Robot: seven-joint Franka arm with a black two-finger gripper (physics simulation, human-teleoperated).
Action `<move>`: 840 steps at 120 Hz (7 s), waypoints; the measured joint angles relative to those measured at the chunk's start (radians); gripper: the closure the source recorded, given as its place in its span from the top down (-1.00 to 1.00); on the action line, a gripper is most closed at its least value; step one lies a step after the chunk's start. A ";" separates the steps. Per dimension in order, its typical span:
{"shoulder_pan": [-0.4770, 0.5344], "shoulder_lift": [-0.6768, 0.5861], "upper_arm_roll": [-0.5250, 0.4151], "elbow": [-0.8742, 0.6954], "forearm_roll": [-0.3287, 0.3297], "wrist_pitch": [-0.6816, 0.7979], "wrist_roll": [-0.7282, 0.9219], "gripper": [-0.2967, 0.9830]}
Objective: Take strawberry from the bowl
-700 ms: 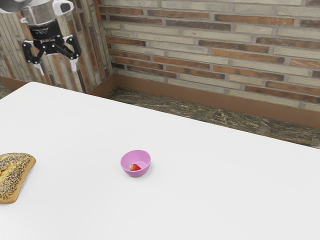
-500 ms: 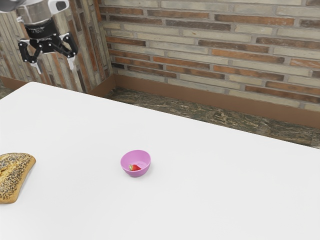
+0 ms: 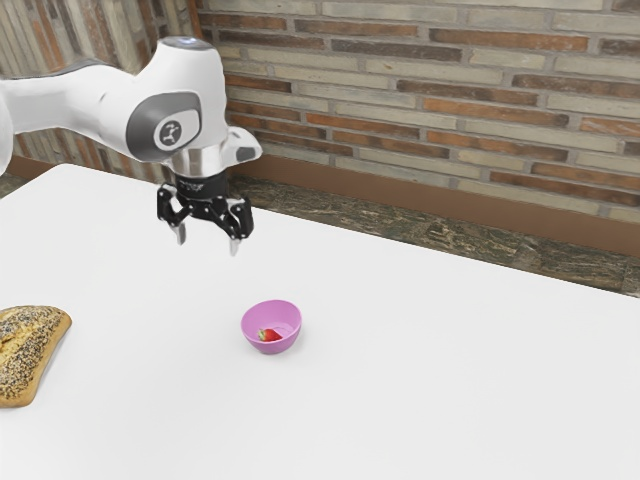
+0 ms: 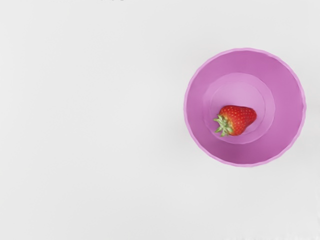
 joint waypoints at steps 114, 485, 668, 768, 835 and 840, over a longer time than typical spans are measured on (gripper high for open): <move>-0.034 0.072 -0.033 -0.130 -0.028 0.249 0.755 0.19; 0.005 0.406 -0.011 -0.023 -0.126 0.441 1.461 0.13; -0.033 0.106 -0.022 -0.287 -0.156 0.531 1.398 -0.55; -0.103 -0.138 -0.129 -0.374 -0.321 0.489 1.260 0.37; 0.087 -0.160 0.127 0.324 -0.002 -0.270 0.358 0.52; 0.126 -0.141 0.126 0.341 0.001 -0.278 0.333 0.53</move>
